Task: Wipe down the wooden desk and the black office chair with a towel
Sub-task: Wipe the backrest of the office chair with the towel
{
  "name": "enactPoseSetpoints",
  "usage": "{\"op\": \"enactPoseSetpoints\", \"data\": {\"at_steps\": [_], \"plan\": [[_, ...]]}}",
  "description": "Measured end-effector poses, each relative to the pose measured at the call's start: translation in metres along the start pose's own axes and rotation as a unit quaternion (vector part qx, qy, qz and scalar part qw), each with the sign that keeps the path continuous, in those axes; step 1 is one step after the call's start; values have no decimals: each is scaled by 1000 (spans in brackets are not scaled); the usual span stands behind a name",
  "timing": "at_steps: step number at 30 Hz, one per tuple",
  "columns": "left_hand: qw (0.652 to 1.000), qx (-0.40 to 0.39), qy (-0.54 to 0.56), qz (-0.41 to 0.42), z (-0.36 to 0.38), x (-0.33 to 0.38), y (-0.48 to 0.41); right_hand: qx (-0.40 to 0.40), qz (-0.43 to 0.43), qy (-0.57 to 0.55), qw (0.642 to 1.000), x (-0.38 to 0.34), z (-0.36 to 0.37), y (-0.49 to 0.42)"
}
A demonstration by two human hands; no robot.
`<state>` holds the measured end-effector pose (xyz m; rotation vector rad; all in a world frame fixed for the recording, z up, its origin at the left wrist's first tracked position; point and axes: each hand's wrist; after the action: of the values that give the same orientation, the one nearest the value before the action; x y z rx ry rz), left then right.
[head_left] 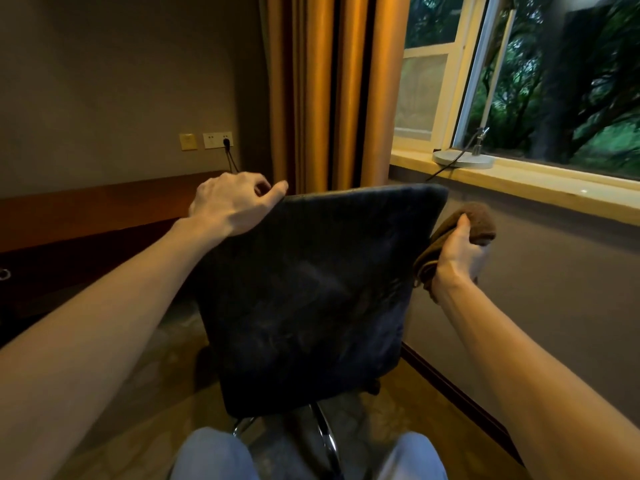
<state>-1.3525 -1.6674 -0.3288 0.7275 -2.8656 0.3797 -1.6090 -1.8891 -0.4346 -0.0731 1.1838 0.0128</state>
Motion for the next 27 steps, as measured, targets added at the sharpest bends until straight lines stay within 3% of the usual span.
{"op": "enactPoseSetpoints", "data": {"at_steps": [7,9,12,14,20,27], "plan": [[997,-47,56,-27,-5,-28,14,-76,5,64,995,1,43,12],[987,-69,147,-13,-11,-34,14,-76,-2,60,995,5,52,29],[932,-53,355,48,-18,-37,16,-62,-26,54,996,13,60,52],[909,-39,410,56,-22,-36,18,-66,-63,81,993,18,67,69],[886,-48,456,62,-25,-35,20,-124,-185,142,964,33,107,143],[877,-37,474,68,-20,-38,18,-268,-274,218,898,61,150,224]]}}
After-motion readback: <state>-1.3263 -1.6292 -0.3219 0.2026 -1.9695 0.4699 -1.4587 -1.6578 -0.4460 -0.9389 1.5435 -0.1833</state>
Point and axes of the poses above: each hand's wrist, its own y-axis away from the middle knuckle, its own z-axis out of the palm, x = y × z, and after that the axes turned 13 degrees about -x, right-handed
